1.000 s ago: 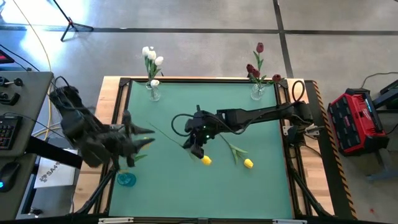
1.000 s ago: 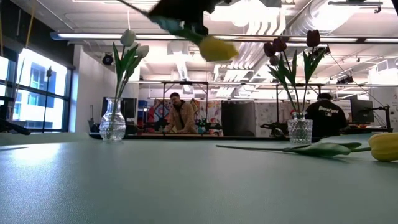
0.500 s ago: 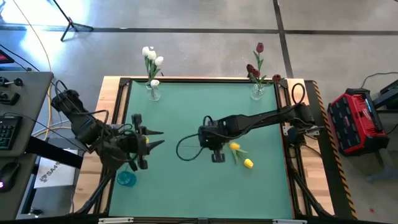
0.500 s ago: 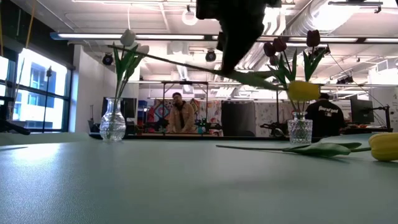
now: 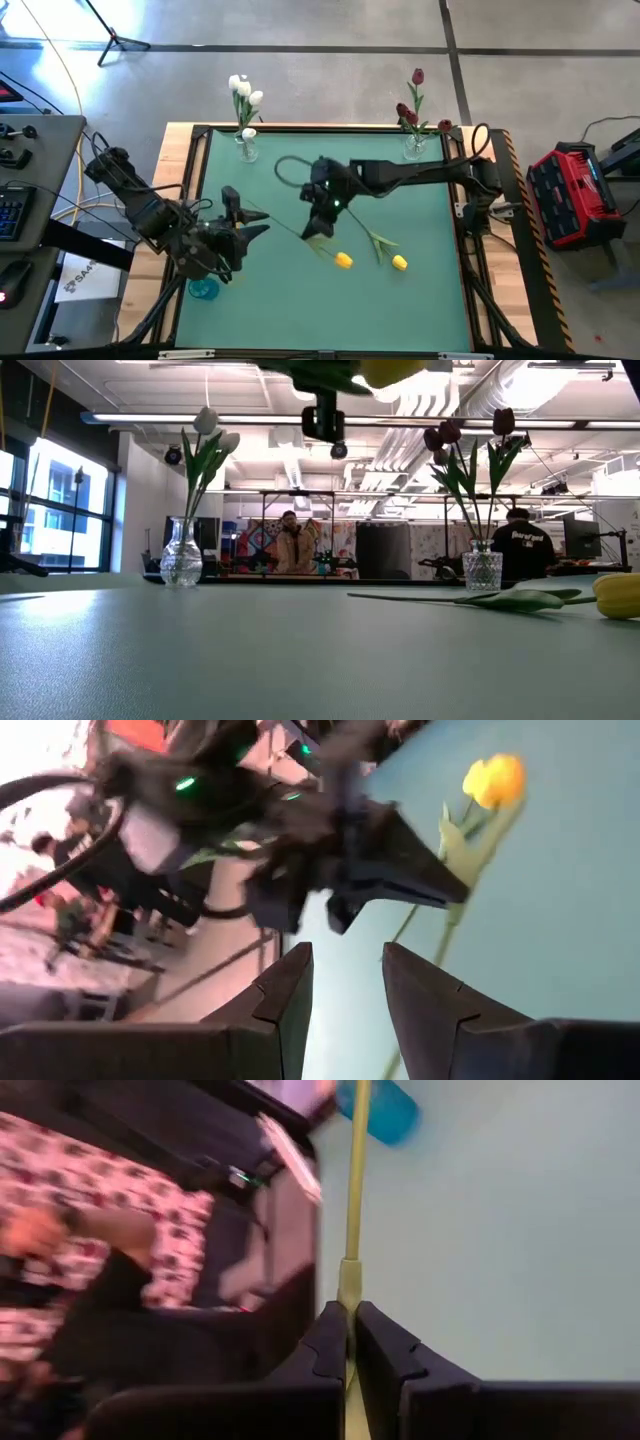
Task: Sort flowers into vase by color
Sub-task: Put the yellow flower into the blue vase
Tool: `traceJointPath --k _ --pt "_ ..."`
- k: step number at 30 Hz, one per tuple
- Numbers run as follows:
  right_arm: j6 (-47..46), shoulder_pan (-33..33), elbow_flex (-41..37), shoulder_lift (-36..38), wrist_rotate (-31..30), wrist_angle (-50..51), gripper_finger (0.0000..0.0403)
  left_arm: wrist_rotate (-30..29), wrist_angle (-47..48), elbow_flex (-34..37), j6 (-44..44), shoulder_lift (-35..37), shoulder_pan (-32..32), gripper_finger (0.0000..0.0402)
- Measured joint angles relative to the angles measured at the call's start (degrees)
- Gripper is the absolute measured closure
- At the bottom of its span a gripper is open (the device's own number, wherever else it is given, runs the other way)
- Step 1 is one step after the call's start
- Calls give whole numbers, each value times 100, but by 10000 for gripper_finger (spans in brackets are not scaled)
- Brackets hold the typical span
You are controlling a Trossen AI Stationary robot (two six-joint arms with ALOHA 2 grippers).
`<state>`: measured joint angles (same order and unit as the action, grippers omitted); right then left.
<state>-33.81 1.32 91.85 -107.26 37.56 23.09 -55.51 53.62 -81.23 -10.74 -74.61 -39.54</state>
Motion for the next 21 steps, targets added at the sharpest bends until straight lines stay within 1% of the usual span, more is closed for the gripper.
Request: traceJointPath --k 4,7,12,15,21 --pt "-529 214 0 0 440 -927 402 10 6 2 -489 -209 180 292" --pt "-856 290 0 0 498 -1649 402 50 7 2 -589 -325 352 292" --pt "-963 363 0 0 440 -2276 402 443 20 2 -588 -441 541 292" --pt "-988 358 0 -2 361 -2420 402 308 90 2 -810 -487 550 292" --pt "-970 354 0 -2 303 -2476 402 -288 191 2 -1093 -584 523 292"
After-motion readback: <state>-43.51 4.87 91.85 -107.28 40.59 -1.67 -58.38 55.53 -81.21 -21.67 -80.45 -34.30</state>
